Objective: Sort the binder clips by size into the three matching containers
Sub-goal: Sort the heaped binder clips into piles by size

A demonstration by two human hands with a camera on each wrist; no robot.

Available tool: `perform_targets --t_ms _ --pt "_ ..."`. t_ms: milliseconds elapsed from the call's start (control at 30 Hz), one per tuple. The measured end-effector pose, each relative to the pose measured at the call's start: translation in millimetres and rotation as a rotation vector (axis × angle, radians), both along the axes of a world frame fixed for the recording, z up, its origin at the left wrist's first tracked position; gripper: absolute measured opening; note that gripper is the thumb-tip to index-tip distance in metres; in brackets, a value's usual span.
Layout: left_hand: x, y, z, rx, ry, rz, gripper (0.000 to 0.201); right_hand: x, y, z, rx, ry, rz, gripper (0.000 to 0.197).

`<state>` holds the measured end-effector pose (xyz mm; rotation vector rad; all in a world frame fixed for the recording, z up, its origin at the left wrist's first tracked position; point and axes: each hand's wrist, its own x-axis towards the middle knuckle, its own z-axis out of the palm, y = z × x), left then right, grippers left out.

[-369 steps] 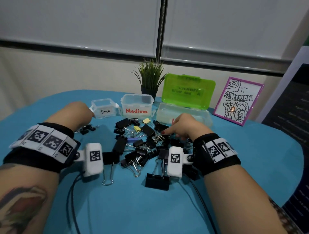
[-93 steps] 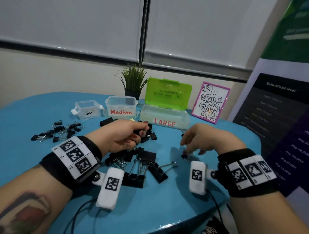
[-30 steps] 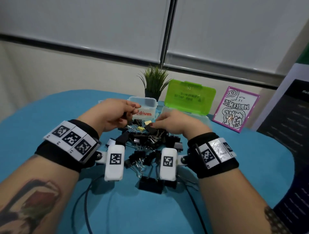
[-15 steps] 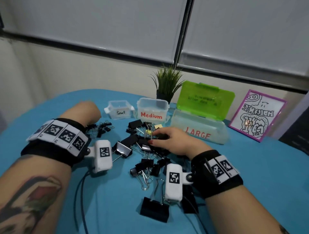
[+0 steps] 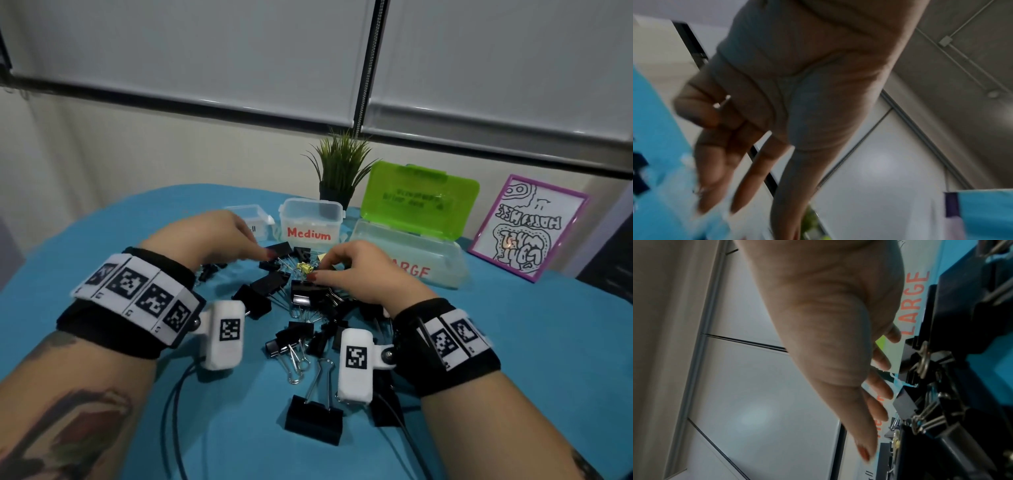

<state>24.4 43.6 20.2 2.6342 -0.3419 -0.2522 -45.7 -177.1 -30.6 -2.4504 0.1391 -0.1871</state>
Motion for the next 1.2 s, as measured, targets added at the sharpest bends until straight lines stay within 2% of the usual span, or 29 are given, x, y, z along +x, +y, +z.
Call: perform_targets --t_ms 100,200,367,667,867,933,1033,1200 --pt "-19 -10 -2 0.203 0.111 -0.090 0.062 0 6 0 -0.042 0.047 0.086 0.039" --pt "-27 -15 -2 0.329 0.169 -0.142 0.080 2 9 0 -0.103 0.108 0.140 0.034" --pt "-26 -13 -4 0.448 0.209 -0.168 0.093 1 9 1 -0.101 0.133 0.111 0.026" --pt "-18 -12 -14 0.263 0.373 -0.175 0.090 -13 -9 17 -0.222 0.320 -0.054 0.028" --pt "-20 -22 -20 0.170 0.332 -0.230 0.074 -23 -17 28 -0.293 0.390 -0.173 0.029" --pt "-22 -27 -22 0.136 0.313 -0.243 0.063 -22 -21 31 -0.196 0.310 -0.244 0.031" --pt "-25 -32 -26 0.121 0.278 -0.266 0.052 -15 -25 33 0.074 0.137 -0.352 0.035" --pt "-23 -35 -28 0.110 0.245 -0.278 0.036 -13 -22 34 0.527 0.041 -0.373 0.020"
